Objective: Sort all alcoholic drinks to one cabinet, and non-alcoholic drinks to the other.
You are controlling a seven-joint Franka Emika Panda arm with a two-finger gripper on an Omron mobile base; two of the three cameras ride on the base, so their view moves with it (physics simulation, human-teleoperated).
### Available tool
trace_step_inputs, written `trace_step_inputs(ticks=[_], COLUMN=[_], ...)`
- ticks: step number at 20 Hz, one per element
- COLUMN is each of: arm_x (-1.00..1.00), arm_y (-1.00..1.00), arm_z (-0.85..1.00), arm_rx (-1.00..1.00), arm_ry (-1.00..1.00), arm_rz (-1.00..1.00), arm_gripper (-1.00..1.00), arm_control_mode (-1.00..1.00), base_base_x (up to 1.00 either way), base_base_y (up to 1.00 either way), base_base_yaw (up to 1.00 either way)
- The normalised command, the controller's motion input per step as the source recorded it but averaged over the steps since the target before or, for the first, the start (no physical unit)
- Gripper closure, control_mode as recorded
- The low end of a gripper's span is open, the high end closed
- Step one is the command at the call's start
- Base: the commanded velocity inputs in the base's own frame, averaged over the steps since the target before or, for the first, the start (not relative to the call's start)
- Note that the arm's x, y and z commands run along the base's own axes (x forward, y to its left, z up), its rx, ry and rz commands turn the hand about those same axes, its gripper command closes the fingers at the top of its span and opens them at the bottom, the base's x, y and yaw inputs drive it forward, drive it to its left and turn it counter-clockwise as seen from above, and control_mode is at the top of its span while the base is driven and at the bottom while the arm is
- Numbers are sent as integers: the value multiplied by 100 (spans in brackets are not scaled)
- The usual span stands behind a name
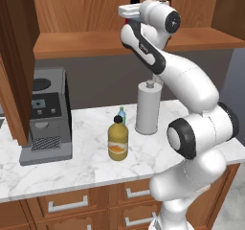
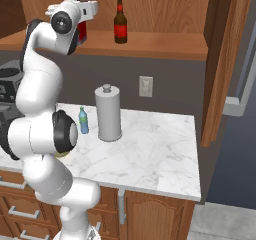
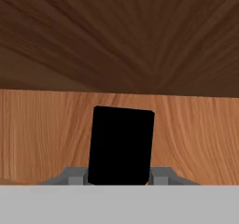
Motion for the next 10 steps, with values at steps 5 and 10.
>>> trace_step_inputs(ticks=[5,10], arm_x=[70,56], arm_y=[5,4], arm_z=[0,0], arm_rx=[0,-1], arm_ry=[4,7], arm_rz=[-9,-9], arm_gripper=[100,100], arm_control_mode=[-100,-100], base_base_x=[0,0], base_base_y=[0,0], base_base_yaw=[0,0])
